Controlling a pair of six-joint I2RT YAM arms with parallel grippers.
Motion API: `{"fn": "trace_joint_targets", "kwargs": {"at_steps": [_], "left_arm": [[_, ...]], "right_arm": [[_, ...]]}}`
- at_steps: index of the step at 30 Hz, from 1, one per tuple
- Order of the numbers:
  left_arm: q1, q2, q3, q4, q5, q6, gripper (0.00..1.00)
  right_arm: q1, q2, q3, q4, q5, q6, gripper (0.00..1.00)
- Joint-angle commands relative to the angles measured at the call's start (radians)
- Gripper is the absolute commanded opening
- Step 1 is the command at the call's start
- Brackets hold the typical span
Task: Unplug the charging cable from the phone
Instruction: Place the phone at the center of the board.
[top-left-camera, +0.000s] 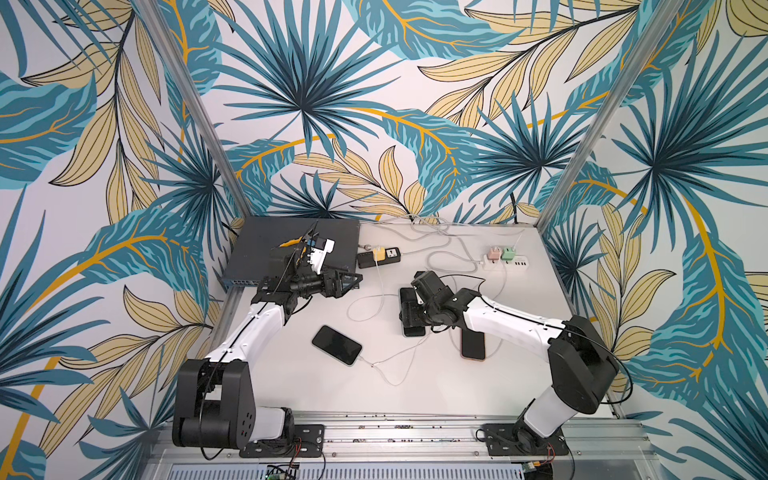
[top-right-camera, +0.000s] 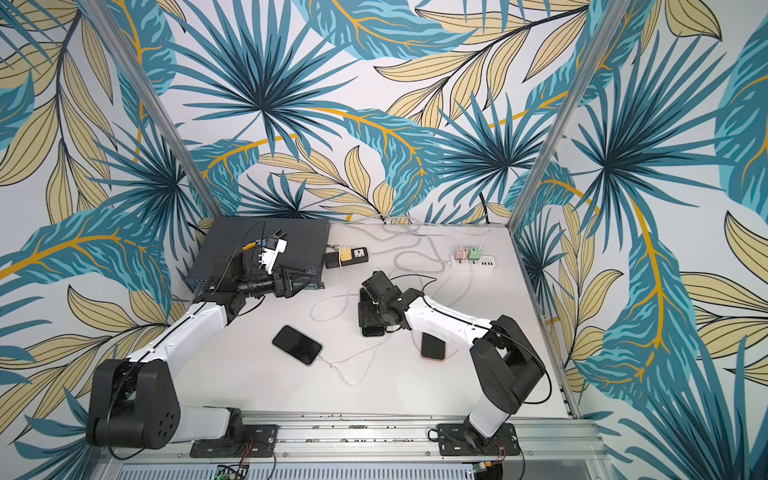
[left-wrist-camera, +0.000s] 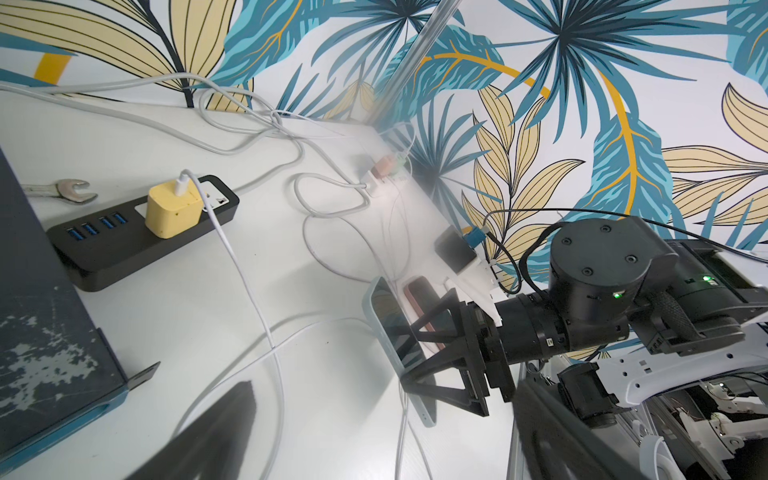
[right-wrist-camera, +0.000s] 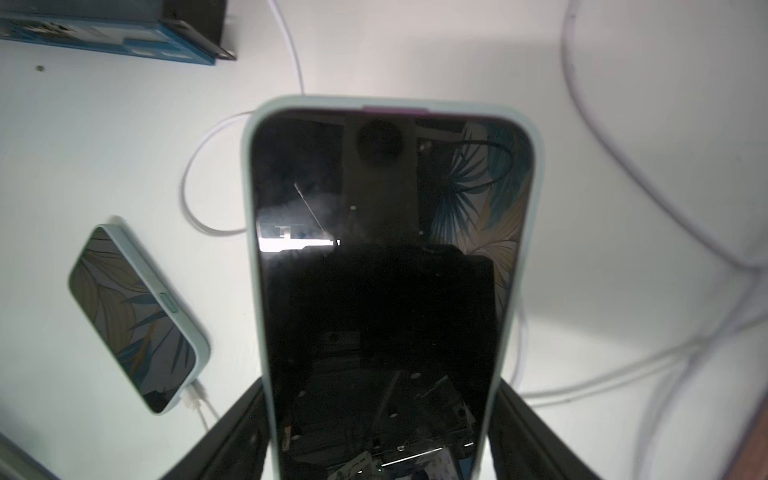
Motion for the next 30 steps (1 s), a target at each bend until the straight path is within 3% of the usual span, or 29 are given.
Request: {"fn": "trace_joint_targets", "kwargs": {"at_steps": [1, 17, 30], "left_arm": [[0.015, -0.013, 0.038, -0.023, -0.005, 0.029, 1.0], [0.035, -0.004, 0.039, -0.031, -0.005, 0.038, 1.0], [0.069, -0.026, 0.043, -0.038, -0.005, 0.034, 1.0]], "right_arm": [[0.009, -0.043, -0.053, -0.086, 0.103, 0.065, 0.5], [0.034, -0.009, -0.168, -0.117, 0.099, 0.117, 0.54], [0.035, 0.042, -0.156, -0.105, 0.077, 0.075, 0.76]]}}
